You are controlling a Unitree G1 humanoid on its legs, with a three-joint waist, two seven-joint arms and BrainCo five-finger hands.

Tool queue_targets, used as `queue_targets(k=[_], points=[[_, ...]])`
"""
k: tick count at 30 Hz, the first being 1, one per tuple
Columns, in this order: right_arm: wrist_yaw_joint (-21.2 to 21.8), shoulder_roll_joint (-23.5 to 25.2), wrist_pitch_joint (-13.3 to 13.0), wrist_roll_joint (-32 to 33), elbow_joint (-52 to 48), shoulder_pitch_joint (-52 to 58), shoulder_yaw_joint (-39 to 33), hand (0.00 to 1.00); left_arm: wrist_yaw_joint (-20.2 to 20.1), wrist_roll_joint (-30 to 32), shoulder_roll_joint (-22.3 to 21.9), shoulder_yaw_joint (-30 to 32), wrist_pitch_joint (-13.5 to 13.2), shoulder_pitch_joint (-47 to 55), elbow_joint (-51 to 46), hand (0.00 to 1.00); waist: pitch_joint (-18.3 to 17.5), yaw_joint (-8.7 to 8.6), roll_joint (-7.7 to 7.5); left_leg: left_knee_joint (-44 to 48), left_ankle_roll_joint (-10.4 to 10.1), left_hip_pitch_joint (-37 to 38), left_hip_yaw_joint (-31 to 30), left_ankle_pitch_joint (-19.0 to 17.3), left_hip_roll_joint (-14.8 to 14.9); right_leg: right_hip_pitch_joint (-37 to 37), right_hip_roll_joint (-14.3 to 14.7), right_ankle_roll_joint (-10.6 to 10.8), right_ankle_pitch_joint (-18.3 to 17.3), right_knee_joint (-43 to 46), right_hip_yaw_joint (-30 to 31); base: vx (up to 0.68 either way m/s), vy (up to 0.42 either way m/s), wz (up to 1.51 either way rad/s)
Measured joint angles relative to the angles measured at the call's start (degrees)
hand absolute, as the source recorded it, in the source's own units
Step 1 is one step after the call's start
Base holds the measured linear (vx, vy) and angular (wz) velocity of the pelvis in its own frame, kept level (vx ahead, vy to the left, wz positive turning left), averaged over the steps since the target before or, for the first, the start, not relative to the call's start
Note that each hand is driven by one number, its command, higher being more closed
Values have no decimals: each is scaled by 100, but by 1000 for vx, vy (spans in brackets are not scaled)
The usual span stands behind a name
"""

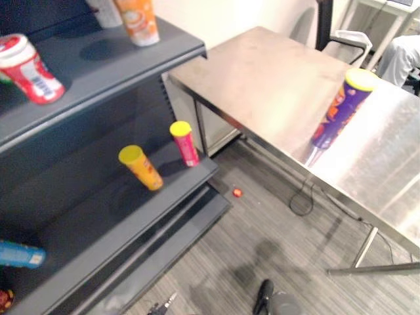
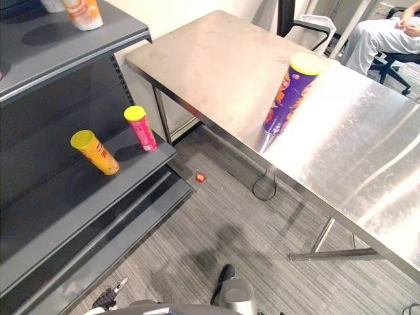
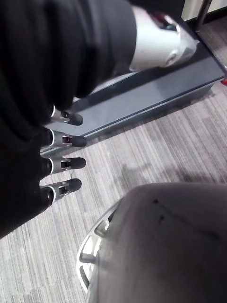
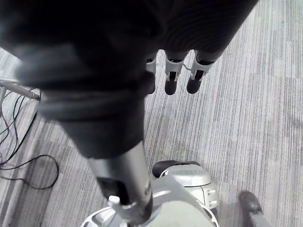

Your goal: Put the gum and the chips on the shelf.

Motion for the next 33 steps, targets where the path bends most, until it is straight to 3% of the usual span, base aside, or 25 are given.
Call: queue_targets(k=[2,4,5,6,7,9,12,13,14,15,17,18,21,24,33], points=[[4,-3,-11,107,38,15,-5,0,-21,-41,-4,71,-1,0,-3,0,2,-6,-5,892,126,-42,-64,82,416,48,17,-66,-82,98,153,-10,-99,-48],[7,-28,-45,212,31,56,5,0,-63,-440,-26,79,-5,25,-29,0,8,7,38,2088,673,-222,-805,546,944,209,124,-147,-254,158,494,16,-127,-70],[4,-30,-55,221,26,56,14,0,-76,-548,-35,75,-13,54,-56,0,30,9,-4,2329,766,-369,-1157,727,995,227,150,-199,-328,182,645,38,-58,-84],[0,-31,-85,273,17,16,30,0,-76,-782,-69,68,-141,66,-150,0,13,16,18,2593,584,-745,-2091,449,870,222,152,-191,-396,216,842,61,-6,-89],[-8,-80,-110,380,28,-50,15,0,-70,-917,-198,40,-159,51,-281,0,10,6,27,2506,377,-1033,-2972,33,477,195,142,-192,-394,208,1127,78,13,-95],[-9,-144,-144,448,39,-67,24,0,-50,-1052,-275,-62,-202,71,-402,0,9,49,26,2005,232,-1167,-3853,-377,-80,237,156,-192,-394,196,1555,66,29,-95],[-10,-173,-196,447,23,-126,29,0,-48,-1045,-316,-101,-219,66,-410,0,-2,57,48,385,86,-1138,-5047,-503,-604,209,301,-172,-384,177,2161,34,95,-123],[-11,-172,-217,445,15,-116,29,0,-47,-1034,-316,-105,-219,61,-404,0,-6,54,57,120,85,-1135,-5236,-499,-637,198,331,-147,-368,166,2256,50,186,-117],[-15,-175,-225,444,12,-67,26,0,-44,-1023,-327,-102,-214,61,-385,0,-38,47,111,-276,85,-1148,-5476,-462,-671,205,373,-53,-308,118,2384,60,206,-99],[-33,-214,-226,444,-63,82,21,0,-29,-997,-435,-98,-199,71,-351,0,-127,44,295,-552,92,-1182,-5649,-425,-643,196,503,44,-249,84,2510,83,262,-91],[-45,-239,-200,442,-103,267,15,0,11,-977,-533,-45,-194,78,-247,0,-289,74,530,-514,-34,-1174,-5608,-277,-618,296,589,235,-127,-54,2778,148,272,-80],[-21,-102,-201,440,-122,367,23,0,23,-787,-495,-49,-191,67,-179,0,-407,25,412,-680,40,-1083,-5475,-259,-785,319,405,352,-46,-172,2826,180,264,-55],[-9,-3,-202,447,-89,466,3,0,16,-471,-460,-67,-183,36,-153,0,-496,5,257,-1328,197,-731,-5268,-31,-1182,381,65,472,19,-358,2940,148,219,-15],[1,-12,-210,442,-29,382,17,0,18,-332,-426,-64,-185,7,-24,0,-545,36,259,-1622,282,-530,-4999,33,-1355,429,-76,602,106,-621,3106,136,157,-26],[7,-107,-222,600,325,220,-12,0,23,-103,-361,-67,-192,-180,280,0,-572,108,188,-1829,244,-104,-4578,3,-1404,592,-32,681,164,-864,3340,85,15,-26]])
